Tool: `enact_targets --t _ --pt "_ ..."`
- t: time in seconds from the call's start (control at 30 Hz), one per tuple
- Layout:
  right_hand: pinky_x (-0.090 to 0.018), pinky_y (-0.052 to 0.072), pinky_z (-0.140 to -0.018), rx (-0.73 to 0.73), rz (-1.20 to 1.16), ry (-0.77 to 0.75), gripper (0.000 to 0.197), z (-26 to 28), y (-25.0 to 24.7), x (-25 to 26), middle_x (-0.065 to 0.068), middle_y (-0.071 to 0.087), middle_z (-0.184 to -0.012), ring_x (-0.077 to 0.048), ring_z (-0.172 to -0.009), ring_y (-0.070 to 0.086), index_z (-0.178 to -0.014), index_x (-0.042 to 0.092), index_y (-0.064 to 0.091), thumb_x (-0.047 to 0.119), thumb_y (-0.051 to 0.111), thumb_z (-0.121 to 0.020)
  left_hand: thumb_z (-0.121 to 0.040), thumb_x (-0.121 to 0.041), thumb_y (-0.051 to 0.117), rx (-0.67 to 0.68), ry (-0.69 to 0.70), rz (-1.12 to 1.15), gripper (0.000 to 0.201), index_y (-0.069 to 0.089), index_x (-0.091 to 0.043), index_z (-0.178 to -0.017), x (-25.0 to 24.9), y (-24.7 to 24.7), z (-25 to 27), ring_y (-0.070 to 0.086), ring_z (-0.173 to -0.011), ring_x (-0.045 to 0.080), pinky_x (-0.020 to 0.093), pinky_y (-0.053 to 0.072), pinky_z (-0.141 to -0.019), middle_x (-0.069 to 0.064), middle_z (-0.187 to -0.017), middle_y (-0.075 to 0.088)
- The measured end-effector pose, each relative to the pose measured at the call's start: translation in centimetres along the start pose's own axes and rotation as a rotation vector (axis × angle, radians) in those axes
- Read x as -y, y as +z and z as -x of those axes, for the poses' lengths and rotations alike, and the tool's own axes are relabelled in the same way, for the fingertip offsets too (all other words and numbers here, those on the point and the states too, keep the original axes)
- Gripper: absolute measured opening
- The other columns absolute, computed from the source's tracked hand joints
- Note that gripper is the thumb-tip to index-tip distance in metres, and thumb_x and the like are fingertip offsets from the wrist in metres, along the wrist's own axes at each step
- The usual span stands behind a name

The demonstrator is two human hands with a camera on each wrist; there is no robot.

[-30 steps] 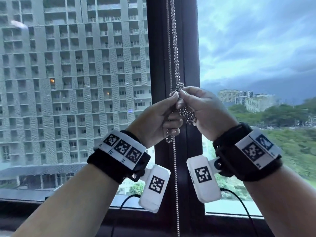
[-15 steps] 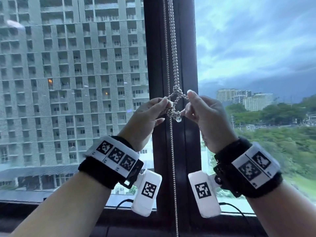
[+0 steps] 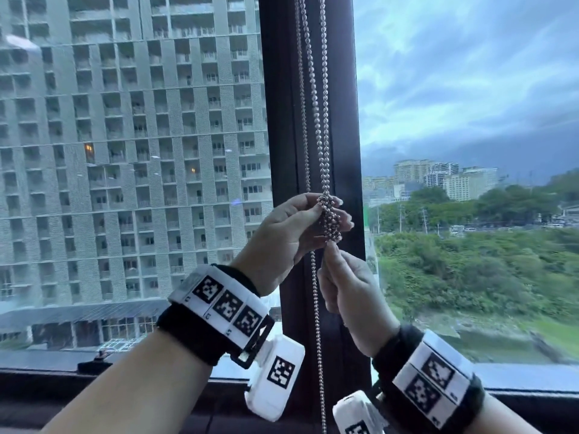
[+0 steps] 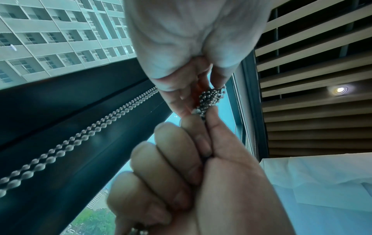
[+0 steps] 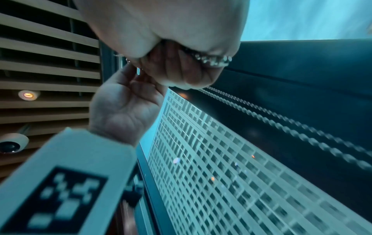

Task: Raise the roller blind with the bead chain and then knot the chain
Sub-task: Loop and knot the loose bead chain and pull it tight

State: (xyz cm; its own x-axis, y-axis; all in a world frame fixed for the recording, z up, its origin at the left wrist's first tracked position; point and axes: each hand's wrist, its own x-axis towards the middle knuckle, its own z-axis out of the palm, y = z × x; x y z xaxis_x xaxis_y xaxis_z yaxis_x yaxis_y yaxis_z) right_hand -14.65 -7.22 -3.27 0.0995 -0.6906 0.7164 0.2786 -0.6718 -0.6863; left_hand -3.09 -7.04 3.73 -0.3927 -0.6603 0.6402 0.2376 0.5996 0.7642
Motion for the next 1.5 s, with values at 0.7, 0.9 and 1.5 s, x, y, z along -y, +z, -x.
enact_targets --t 0.7,0.9,1.5 --pt "-0.034 0.050 -0.076 -0.046 0.341 -0.065 0.033 0.6 -1.3 -0.8 0.000 0.063 -0.089 -0.014 -0.084 0.061 -0.102 0.024 0.054 0.046 0.047 -0.078 -0.098 -0.036 0.038 -0.108 0.044 -0.202 0.032 0.047 -0.011 -0.080 0.0 1.5 0.1 0.042 -0.037 0.011 0.021 0.036 -0.036 0.001 -0.055 0.046" --pt "-0.043 0.036 -0.108 0.020 1.136 -0.845 0.069 -1.0 -1.8 3.8 -0.011 0.047 -0.139 -0.026 -0.132 0.040 -0.133 0.015 0.043 0.006 0.052 -0.065 -0.100 -0.032 0.037 -0.051 -0.057 -0.337 0.030 0.050 -0.010 -0.084 0.1 1.5 0.9 0.041 -0.034 0.005 0.020 0.034 -0.035 -0.003 -0.059 0.050" --pt "-0.031 0.043 -0.072 0.130 1.266 -0.763 0.024 -4.7 -2.0 7.7 0.009 0.047 -0.062 -0.018 -0.060 0.050 -0.068 0.013 0.054 0.030 0.062 -0.084 -0.096 -0.030 0.041 0.149 0.090 -0.713 0.029 0.066 -0.022 -0.083 -3.6 -1.2 1.4 0.025 -0.047 0.018 0.034 0.019 -0.045 0.006 -0.054 0.030"
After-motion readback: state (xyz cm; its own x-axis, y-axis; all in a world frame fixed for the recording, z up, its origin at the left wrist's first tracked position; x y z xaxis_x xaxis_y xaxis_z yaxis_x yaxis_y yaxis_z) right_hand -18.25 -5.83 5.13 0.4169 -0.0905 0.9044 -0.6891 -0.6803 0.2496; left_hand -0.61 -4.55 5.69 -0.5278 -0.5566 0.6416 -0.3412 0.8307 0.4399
